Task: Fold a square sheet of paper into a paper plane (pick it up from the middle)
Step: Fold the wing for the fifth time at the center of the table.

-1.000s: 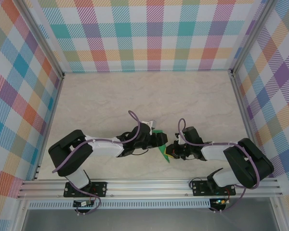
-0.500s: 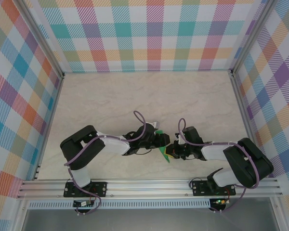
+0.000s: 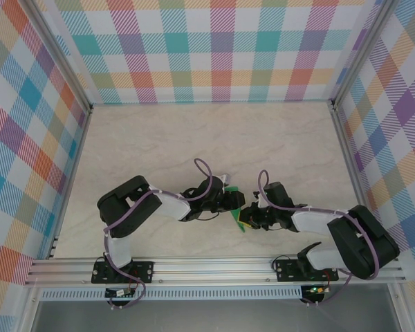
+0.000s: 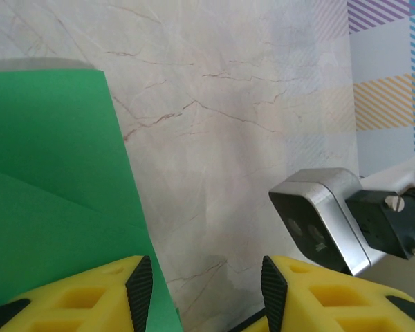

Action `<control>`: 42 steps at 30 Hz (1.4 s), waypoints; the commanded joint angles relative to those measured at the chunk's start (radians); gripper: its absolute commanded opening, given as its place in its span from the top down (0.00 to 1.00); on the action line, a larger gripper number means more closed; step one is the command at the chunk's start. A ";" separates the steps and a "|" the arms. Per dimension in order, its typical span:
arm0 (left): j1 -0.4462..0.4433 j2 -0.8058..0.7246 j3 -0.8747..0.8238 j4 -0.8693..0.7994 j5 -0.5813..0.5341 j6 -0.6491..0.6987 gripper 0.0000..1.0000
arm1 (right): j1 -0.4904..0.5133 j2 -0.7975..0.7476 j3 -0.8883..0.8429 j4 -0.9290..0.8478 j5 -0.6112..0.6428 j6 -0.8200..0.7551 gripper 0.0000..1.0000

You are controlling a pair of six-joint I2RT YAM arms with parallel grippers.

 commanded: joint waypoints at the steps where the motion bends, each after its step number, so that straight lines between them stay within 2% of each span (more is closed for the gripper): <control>1: 0.015 0.056 -0.016 -0.036 -0.006 -0.008 0.53 | -0.006 -0.051 0.012 -0.111 0.007 -0.041 0.86; 8: 0.014 0.051 -0.031 -0.033 0.006 -0.007 0.54 | -0.006 -0.152 0.019 -0.215 0.022 -0.067 0.81; 12: 0.013 0.046 -0.034 -0.031 0.018 -0.004 0.54 | -0.006 -0.137 0.034 -0.221 0.008 -0.074 0.81; 16: 0.013 0.040 -0.033 -0.035 0.018 -0.005 0.54 | -0.006 -0.100 0.052 -0.199 -0.016 -0.081 0.92; 20: 0.013 0.041 -0.030 -0.043 0.016 -0.004 0.55 | -0.006 -0.081 0.041 -0.232 -0.007 -0.094 0.95; 23: 0.015 0.034 -0.030 -0.049 0.011 -0.011 0.55 | -0.006 -0.051 0.033 -0.304 0.016 -0.122 0.94; 31: 0.022 0.039 -0.021 -0.075 0.013 -0.014 0.55 | -0.005 -0.061 0.005 -0.349 0.004 -0.146 0.89; 42: 0.025 0.045 -0.010 -0.104 0.021 -0.013 0.56 | -0.006 -0.034 0.038 -0.493 0.093 -0.157 0.90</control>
